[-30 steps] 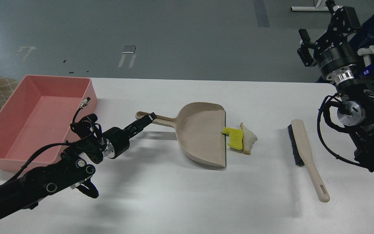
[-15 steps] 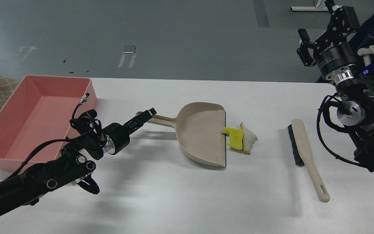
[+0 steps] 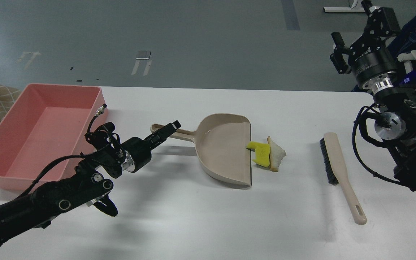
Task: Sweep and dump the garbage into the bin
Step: 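Close the left gripper on the beige dustpan handle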
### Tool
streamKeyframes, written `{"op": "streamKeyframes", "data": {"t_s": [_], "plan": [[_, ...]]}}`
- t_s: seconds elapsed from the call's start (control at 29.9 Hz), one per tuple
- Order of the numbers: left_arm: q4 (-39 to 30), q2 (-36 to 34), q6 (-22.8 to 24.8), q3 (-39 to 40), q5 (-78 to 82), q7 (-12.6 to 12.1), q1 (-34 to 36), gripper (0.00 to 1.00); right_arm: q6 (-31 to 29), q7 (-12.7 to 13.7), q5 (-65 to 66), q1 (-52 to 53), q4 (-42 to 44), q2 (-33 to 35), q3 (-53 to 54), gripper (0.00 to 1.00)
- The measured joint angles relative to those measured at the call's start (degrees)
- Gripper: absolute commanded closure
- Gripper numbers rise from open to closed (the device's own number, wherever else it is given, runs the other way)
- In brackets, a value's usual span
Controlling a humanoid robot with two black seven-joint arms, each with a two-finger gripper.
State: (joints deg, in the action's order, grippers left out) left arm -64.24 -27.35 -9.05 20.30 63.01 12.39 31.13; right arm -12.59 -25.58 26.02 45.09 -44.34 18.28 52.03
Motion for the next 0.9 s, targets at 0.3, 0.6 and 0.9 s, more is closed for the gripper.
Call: {"op": "streamKeyframes", "data": {"t_s": [0.3, 0.6, 0.9], "plan": [[0.00, 0.37, 0.00, -0.02, 0.00, -0.39, 0.08, 0.35, 0.04, 0.00, 0.00, 0.00, -0.03, 0.00, 0.00, 0.00], [0.00, 0.45, 0.00, -0.03, 0.00, -0.63, 0.24, 0.45, 0.05, 0.00, 0.00, 0.08, -0.04, 0.00, 0.03, 0.00], [0.00, 0.54, 0.02, -0.04, 0.01, -1.02, 0.42, 0.77, 0.10, 0.00, 0.02, 0.08, 0.04, 0.00, 0.02, 0.00]]}}
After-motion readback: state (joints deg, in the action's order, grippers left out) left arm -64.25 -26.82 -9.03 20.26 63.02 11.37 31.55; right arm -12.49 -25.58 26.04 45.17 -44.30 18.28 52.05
